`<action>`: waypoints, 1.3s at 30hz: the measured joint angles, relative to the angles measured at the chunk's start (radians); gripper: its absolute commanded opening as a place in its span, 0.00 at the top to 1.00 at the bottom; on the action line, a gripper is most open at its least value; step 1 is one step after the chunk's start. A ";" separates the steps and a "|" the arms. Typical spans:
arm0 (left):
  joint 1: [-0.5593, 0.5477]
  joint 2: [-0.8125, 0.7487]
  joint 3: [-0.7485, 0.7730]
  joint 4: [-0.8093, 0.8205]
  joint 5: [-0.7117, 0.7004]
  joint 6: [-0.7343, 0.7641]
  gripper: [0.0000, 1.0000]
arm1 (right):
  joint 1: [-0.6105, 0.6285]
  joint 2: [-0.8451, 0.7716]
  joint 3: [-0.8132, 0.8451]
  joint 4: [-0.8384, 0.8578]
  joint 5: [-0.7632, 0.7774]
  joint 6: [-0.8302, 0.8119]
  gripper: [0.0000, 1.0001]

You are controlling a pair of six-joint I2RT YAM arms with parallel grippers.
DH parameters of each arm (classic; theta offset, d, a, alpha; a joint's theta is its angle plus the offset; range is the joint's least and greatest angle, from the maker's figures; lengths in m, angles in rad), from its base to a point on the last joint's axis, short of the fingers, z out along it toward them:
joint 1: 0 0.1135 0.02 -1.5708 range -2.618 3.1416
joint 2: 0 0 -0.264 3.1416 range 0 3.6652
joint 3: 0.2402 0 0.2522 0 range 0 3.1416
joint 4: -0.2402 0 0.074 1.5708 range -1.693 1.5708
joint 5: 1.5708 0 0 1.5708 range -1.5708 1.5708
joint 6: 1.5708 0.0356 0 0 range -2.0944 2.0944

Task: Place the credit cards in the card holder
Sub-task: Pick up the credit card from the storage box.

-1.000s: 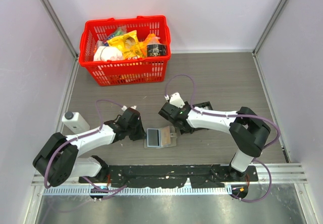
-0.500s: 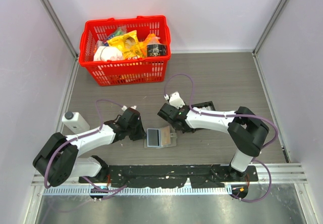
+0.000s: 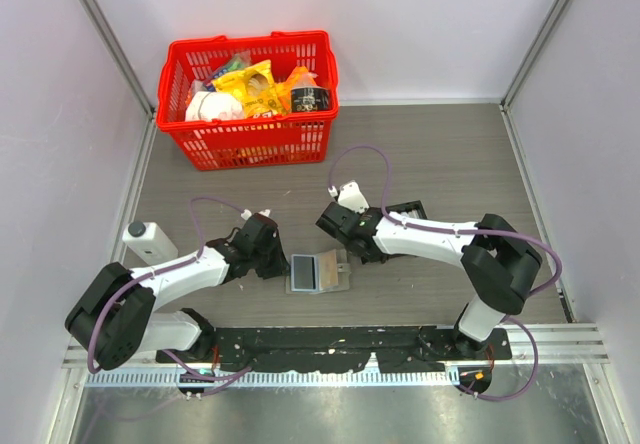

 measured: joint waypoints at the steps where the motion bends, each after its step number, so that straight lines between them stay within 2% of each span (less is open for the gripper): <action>1: 0.000 0.000 0.000 0.000 0.000 0.000 1.00 | 0.000 -0.001 0.000 -0.001 -0.004 0.000 0.80; 10: 0.000 0.000 0.000 0.000 0.000 0.000 1.00 | 0.001 -0.002 0.000 0.000 -0.016 0.001 0.78; 39: 0.000 0.015 0.002 0.023 0.016 0.000 1.00 | -0.016 -0.061 -0.034 0.042 -0.088 0.027 0.83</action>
